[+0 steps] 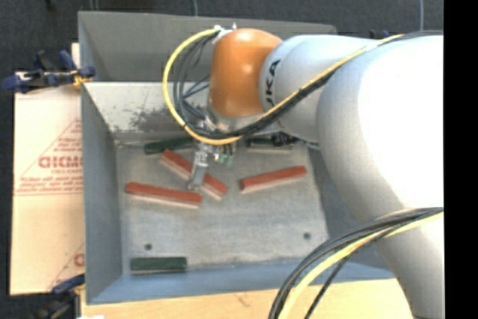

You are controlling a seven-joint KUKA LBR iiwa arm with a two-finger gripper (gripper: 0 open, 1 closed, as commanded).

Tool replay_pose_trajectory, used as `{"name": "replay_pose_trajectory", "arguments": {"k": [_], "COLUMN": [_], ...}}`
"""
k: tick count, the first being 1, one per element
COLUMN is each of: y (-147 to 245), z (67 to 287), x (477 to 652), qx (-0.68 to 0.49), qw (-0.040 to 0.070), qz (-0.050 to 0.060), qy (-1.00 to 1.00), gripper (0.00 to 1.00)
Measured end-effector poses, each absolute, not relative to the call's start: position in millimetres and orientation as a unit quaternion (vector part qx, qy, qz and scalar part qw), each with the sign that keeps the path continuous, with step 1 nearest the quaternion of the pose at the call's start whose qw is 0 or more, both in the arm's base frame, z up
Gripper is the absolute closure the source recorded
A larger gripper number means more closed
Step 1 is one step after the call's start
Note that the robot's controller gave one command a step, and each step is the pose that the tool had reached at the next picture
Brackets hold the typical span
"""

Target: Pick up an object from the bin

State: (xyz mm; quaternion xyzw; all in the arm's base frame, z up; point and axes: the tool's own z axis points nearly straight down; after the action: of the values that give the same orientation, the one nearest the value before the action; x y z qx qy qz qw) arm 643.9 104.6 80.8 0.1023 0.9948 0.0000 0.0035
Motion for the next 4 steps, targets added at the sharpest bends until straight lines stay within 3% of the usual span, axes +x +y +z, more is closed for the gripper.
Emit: {"name": "replay_pose_trajectory", "arguments": {"k": [1,3,4], "y": [112,112,111], "z": [71,75,95], "x": [624.4,623.0,621.5], "qx": [0.296,0.296,0.296], "qw": [0.000,-0.001,-0.004], "qz": [0.000,-0.001,-0.002], "qy": [0.955,0.955,0.955], "gripper": [1.00,1.00,1.00]}}
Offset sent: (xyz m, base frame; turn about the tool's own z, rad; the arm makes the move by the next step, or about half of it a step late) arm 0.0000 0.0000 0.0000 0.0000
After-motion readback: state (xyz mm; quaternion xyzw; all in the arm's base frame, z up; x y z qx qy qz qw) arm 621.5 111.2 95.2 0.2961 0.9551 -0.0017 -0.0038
